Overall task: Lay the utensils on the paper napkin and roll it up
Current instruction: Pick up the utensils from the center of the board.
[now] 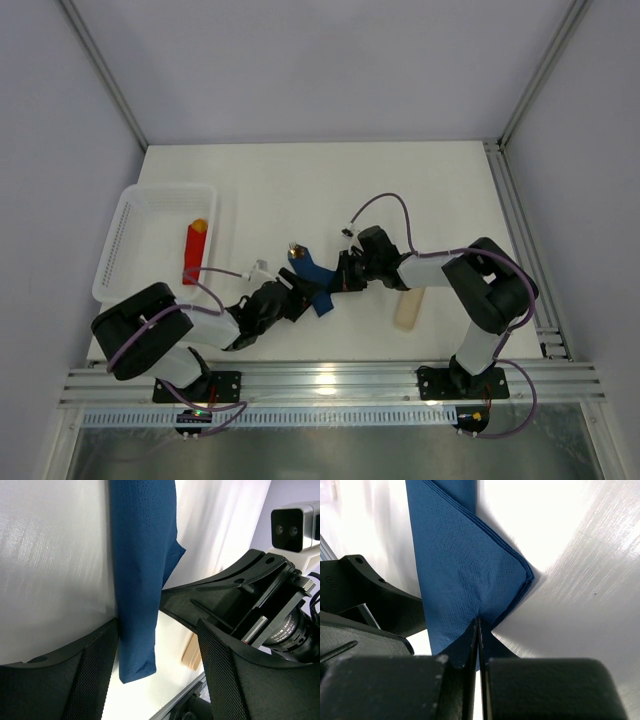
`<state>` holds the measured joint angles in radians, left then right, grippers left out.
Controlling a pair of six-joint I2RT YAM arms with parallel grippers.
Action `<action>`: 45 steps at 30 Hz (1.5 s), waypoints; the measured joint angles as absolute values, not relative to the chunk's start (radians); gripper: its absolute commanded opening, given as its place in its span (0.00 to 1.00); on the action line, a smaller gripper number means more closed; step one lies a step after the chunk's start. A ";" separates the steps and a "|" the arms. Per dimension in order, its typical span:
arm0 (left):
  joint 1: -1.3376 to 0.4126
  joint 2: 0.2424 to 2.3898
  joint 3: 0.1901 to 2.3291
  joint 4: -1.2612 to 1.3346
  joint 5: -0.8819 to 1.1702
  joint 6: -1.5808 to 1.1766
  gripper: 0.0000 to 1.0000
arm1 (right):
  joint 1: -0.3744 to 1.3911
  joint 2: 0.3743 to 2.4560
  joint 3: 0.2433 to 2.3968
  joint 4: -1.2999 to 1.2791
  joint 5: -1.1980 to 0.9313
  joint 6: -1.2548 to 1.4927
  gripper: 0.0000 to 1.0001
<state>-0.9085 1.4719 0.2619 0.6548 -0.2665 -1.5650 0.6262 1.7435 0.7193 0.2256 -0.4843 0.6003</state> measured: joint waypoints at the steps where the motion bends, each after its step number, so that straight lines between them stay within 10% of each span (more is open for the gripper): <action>1: -0.909 1.475 0.258 0.664 -0.268 -1.568 0.67 | 0.627 1.744 0.719 0.227 -0.485 0.602 0.04; 33: -0.936 1.777 0.150 1.275 -0.356 -1.428 0.61 | 0.635 1.754 0.727 0.227 -0.497 0.603 0.03; 45: -0.936 1.668 0.191 1.087 -0.355 -1.372 0.61 | 0.644 1.739 0.746 0.170 -0.460 0.574 0.04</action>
